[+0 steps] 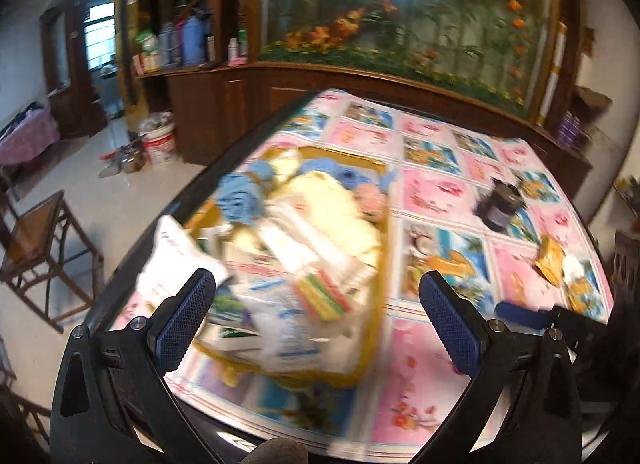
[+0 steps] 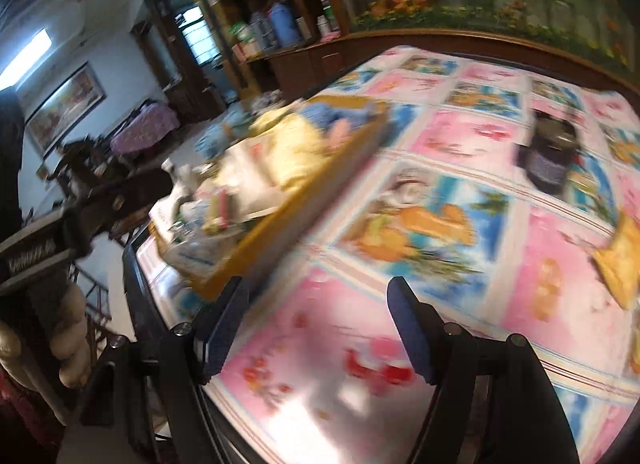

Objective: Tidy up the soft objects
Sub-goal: 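Move both grippers back over the table toward the yellow chip bag, then grasp the white sachet with the right gripper while the left gripper grasps the yellow chip bag, then carry the white sachet and yellow chip bag into the box and open both grippers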

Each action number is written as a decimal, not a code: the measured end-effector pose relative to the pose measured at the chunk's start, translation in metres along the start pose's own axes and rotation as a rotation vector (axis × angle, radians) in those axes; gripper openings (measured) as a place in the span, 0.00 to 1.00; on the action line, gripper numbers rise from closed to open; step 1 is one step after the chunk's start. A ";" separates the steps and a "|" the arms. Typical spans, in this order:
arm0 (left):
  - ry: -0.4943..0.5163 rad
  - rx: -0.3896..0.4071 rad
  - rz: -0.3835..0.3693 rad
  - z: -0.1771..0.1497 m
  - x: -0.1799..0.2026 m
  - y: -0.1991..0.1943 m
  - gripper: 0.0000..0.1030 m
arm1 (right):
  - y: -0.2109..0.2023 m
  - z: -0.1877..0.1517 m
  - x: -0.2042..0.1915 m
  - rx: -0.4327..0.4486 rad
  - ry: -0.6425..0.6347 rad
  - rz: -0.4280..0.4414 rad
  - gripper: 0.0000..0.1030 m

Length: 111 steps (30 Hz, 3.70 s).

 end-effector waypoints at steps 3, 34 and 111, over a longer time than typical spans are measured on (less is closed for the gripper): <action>0.065 -0.047 -0.070 -0.007 0.033 0.007 1.00 | -0.038 0.003 0.045 0.077 0.093 -0.057 0.70; 0.143 -0.294 -0.292 -0.055 0.107 0.053 1.00 | -0.053 0.037 0.165 -0.052 0.312 0.029 0.70; -0.067 -0.136 -0.161 0.016 -0.066 0.042 0.44 | 0.013 0.059 0.000 -0.099 -0.054 0.053 0.63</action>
Point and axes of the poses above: each gripper's, at about its wrist camera, not at the fingertips, and y roughly the way its jaws point, x to its right, z to its top, the point moved 4 cm from there along y, roughly the way its jaws point, and after that the axes turned 1 degree about -x, right-handed, at the moved point
